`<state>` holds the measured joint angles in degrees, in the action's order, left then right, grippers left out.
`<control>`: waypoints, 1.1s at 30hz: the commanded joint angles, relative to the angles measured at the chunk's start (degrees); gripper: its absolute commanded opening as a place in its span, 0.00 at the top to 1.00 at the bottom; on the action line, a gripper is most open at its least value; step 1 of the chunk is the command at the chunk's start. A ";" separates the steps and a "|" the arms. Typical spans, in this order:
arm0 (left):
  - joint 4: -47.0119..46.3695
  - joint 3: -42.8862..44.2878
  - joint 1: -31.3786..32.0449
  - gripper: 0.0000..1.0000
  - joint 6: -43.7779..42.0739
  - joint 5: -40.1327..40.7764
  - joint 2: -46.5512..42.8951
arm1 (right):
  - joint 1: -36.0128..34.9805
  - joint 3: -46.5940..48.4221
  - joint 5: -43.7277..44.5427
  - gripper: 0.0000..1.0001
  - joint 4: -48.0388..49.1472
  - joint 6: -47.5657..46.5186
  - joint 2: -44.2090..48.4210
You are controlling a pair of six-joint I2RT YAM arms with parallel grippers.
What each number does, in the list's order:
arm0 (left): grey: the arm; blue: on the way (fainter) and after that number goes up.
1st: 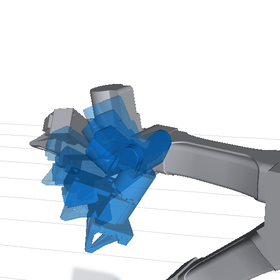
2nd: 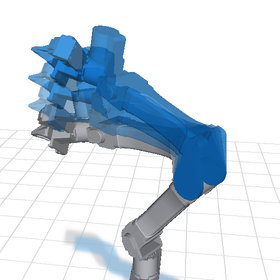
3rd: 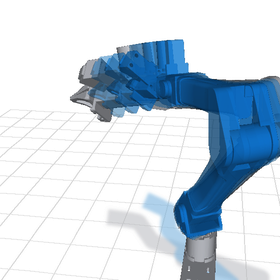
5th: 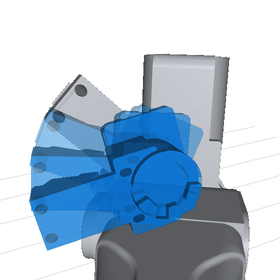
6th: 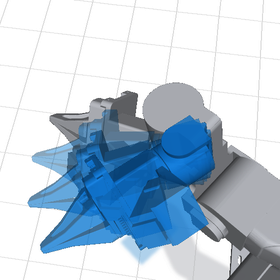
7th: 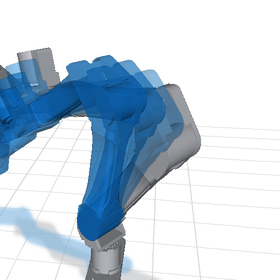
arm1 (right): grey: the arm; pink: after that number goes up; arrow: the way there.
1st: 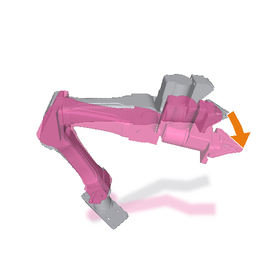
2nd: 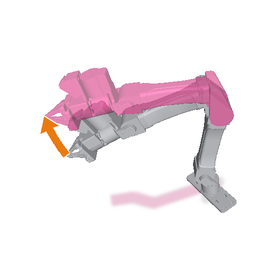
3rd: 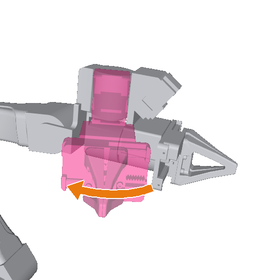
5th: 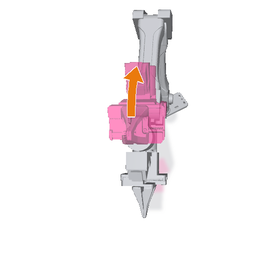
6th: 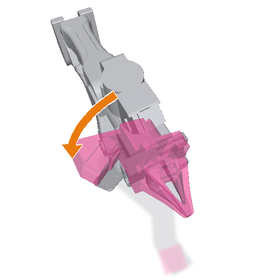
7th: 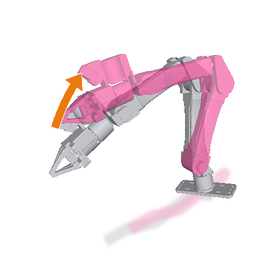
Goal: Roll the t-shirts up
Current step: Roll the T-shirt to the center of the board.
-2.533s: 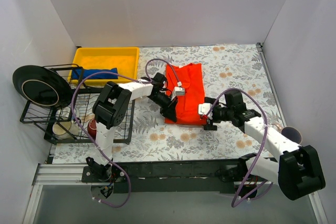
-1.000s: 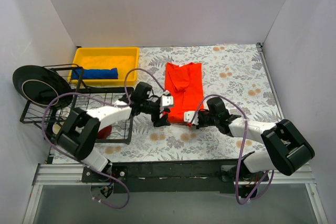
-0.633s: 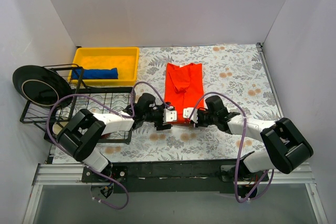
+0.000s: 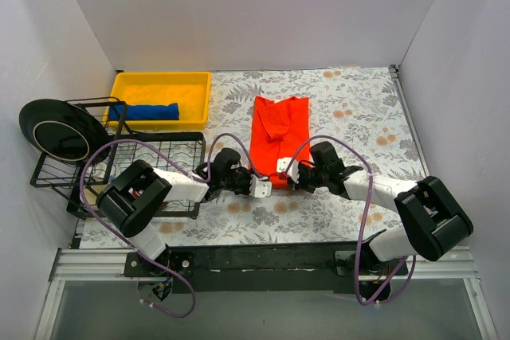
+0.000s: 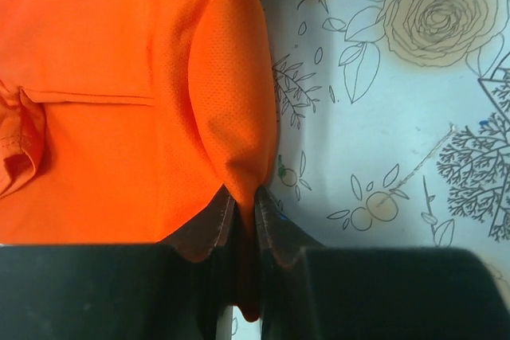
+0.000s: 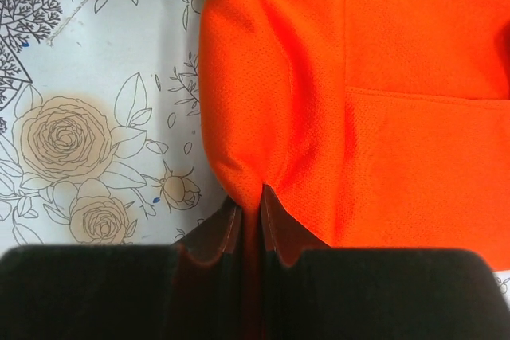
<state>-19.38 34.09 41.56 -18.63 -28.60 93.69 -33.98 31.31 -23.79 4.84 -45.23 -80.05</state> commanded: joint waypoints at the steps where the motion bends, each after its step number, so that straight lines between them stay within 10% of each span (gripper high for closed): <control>1: 12.58 5.35 -1.13 0.98 1.30 1.36 -0.34 | 0.75 4.54 -2.57 0.95 -4.75 2.43 0.24; 15: 82.09 45.51 -9.65 1.00 0.71 -25.80 15.63 | 8.40 14.04 -16.46 0.93 -41.48 -5.74 4.73; 33: 94.52 61.01 -16.07 1.00 0.70 -28.62 34.01 | 18.07 30.90 -27.80 0.95 -71.35 -24.54 -20.83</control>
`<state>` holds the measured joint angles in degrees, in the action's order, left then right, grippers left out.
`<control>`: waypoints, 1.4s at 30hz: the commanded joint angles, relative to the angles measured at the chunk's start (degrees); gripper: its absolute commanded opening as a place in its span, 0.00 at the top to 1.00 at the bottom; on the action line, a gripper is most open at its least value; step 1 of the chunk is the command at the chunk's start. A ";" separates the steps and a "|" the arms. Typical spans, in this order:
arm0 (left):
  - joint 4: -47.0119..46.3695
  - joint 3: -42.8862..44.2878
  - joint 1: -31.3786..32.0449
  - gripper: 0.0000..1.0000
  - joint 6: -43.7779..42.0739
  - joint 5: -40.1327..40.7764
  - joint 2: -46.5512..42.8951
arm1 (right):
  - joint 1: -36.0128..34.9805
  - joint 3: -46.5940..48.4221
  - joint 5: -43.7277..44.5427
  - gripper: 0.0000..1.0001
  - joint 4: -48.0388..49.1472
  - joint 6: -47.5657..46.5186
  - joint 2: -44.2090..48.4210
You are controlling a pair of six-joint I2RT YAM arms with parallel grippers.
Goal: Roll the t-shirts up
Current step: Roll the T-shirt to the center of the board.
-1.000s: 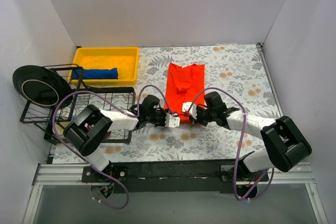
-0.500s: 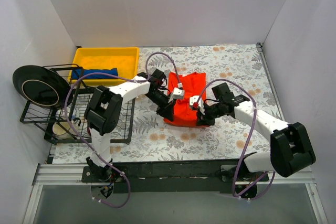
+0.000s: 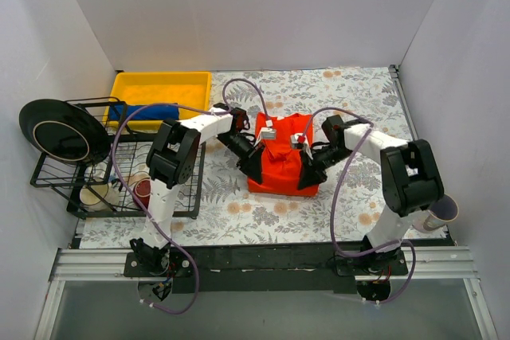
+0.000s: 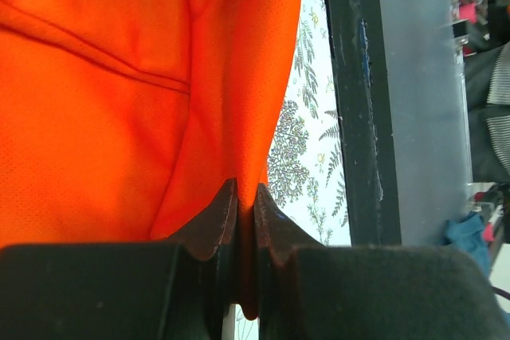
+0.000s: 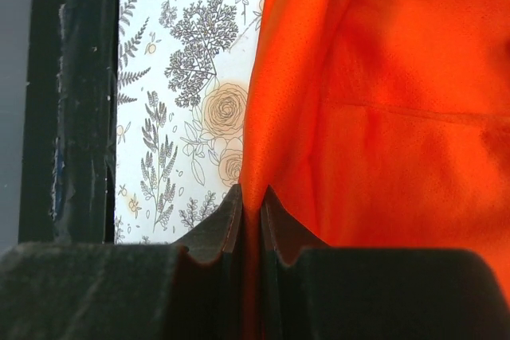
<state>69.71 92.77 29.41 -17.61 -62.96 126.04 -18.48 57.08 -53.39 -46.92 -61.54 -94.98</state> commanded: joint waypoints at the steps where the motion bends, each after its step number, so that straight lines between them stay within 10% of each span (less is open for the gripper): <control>1: 5.35 2.67 -4.01 1.00 -0.24 5.74 2.10 | 2.75 6.28 1.53 0.95 -20.92 -9.99 -8.88; 11: 1.04 6.01 -6.73 1.00 3.89 6.97 7.20 | 4.24 17.27 -0.58 0.95 -27.79 -13.35 -22.52; 18: -3.96 5.41 -7.35 0.72 7.40 10.13 7.38 | 4.42 23.16 -1.02 0.94 -27.79 -11.33 -30.86; 30: -38.93 -16.29 -7.09 0.51 21.21 14.36 -21.07 | 3.80 33.61 2.05 0.92 -25.51 0.62 -40.71; 42: -62.76 -43.37 9.26 0.40 2.40 24.98 -38.24 | 3.80 33.45 4.78 0.92 -23.92 3.27 -42.57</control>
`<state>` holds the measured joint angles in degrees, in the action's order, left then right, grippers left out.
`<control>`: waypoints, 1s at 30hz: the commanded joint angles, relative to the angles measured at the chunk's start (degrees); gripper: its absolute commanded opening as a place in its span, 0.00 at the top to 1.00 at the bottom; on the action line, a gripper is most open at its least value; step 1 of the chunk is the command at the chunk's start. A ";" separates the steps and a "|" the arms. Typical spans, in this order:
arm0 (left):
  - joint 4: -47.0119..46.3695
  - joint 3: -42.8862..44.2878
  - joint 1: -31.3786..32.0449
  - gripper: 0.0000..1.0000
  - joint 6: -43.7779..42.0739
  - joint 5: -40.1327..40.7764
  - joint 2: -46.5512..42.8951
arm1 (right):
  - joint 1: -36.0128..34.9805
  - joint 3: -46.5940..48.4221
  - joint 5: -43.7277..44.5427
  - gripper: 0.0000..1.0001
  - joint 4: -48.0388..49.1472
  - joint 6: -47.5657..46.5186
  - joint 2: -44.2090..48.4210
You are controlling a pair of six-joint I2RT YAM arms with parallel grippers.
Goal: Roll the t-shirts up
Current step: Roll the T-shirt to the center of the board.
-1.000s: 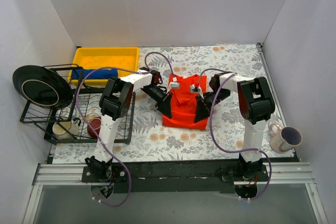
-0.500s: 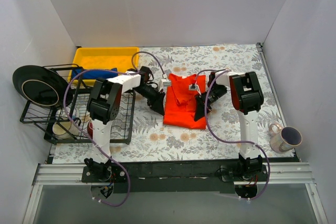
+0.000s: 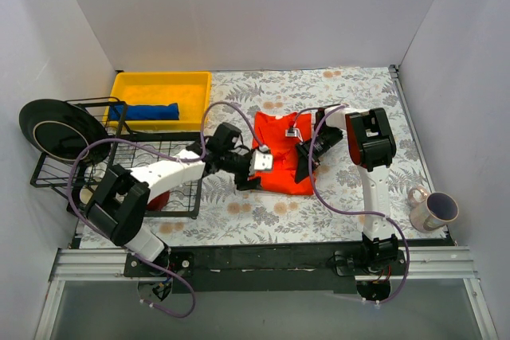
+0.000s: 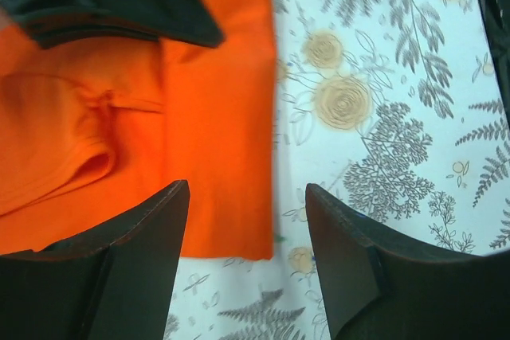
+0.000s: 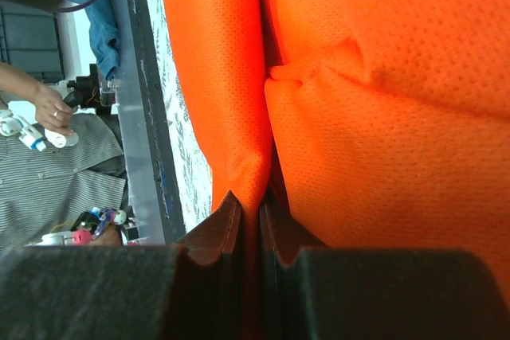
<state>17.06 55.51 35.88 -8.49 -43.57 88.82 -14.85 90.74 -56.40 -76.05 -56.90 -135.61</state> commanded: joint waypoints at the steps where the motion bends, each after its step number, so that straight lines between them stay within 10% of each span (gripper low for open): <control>1: -11.16 -7.68 3.40 0.40 -7.67 6.13 -0.49 | 0.17 -0.47 8.06 0.92 5.12 -1.63 -1.85; 13: -17.42 -10.42 7.71 0.51 -12.15 14.30 9.53 | 0.09 0.05 7.89 0.90 3.37 -4.88 -2.20; 18: -9.16 -8.67 7.72 0.92 -15.76 13.60 11.64 | 0.96 0.57 7.80 0.71 4.60 -4.18 1.31; 20: -3.63 -7.35 7.54 0.97 -16.91 11.77 12.17 | 1.93 1.71 6.40 0.33 3.98 -3.92 4.89; 23: 1.21 -4.36 7.45 1.00 -14.19 7.81 13.31 | 4.39 3.74 5.78 0.03 4.68 -2.95 11.13; 30: 6.93 9.96 -0.18 1.00 8.21 -10.55 21.31 | 8.35 -10.89 9.90 0.02 22.74 -0.31 34.76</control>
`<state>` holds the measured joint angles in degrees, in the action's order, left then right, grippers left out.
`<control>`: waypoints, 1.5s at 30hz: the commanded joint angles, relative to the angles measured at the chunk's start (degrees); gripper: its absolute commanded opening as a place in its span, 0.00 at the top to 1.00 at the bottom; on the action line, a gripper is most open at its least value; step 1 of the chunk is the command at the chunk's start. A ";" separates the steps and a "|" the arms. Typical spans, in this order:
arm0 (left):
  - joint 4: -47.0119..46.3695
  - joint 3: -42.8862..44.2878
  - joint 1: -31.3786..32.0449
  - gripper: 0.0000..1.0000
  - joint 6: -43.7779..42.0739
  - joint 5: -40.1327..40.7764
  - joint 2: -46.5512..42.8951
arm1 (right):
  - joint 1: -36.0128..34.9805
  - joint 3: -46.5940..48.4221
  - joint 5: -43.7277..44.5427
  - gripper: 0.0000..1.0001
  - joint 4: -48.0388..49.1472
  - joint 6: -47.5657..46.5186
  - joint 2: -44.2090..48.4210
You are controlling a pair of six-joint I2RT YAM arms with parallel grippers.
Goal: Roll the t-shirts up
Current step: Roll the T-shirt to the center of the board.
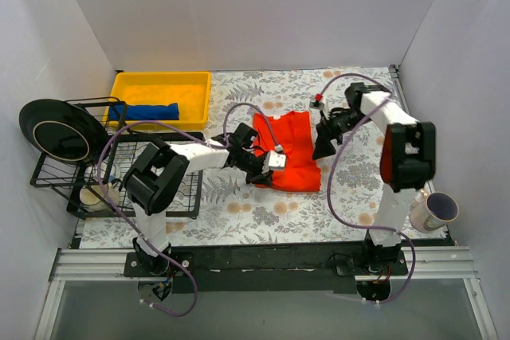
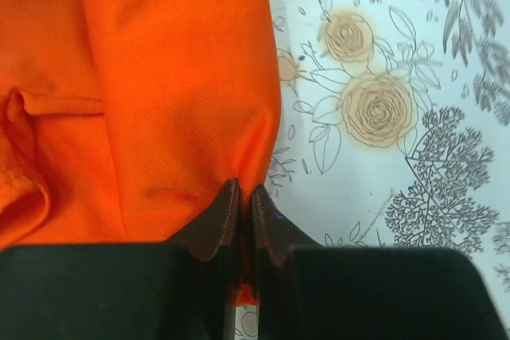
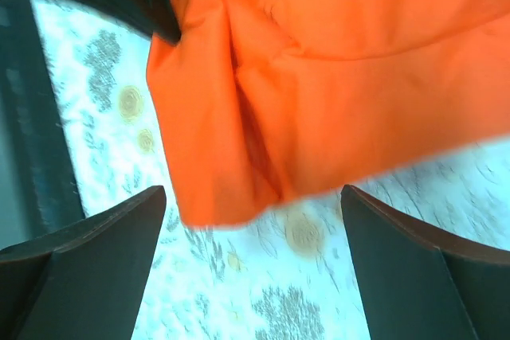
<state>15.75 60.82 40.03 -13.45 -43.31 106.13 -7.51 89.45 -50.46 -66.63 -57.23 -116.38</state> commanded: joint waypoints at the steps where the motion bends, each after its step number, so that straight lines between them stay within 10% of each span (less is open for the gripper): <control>1: 8.16 5.79 -5.65 1.00 15.54 -13.27 4.52 | 1.09 -13.82 4.75 0.01 17.46 -0.16 19.74; 5: 8.60 10.62 -7.51 1.00 20.55 -17.06 6.89 | -2.33 -41.47 10.45 0.01 44.58 2.39 42.31; 10: 11.13 14.06 -8.57 1.00 22.59 -20.94 8.83 | -10.23 -52.79 15.19 0.02 51.32 -2.36 52.02; 29: 11.06 16.79 -9.27 1.00 25.14 -22.78 10.86 | -17.89 -61.58 19.08 0.12 68.73 -7.89 44.93; 42: 16.59 15.30 -10.24 0.99 18.91 -21.91 9.19 | -17.89 -57.65 22.60 0.78 75.62 -7.28 36.22; 45: 14.94 13.72 -10.76 0.73 19.69 -18.14 7.17 | -17.89 -55.36 21.11 0.87 71.83 -6.41 36.31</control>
<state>29.82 75.88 30.26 7.70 -63.72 117.03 -25.28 29.58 -28.60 8.32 -64.31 -80.03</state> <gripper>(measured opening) 0.111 0.177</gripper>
